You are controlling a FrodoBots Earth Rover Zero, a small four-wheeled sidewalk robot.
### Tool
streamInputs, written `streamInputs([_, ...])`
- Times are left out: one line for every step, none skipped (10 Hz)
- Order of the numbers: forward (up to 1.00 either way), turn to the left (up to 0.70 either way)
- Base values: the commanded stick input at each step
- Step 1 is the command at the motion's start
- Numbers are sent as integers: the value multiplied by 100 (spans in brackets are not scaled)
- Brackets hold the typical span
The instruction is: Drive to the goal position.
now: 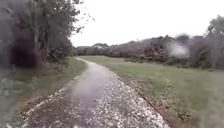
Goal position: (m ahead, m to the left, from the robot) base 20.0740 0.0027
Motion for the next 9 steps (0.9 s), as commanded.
streamInputs([70, 0])
streamInputs([70, 0])
streamInputs([70, 0])
streamInputs([70, 0])
streamInputs([70, 0])
streamInputs([70, 0])
streamInputs([70, 0])
streamInputs([70, 0])
streamInputs([70, 0])
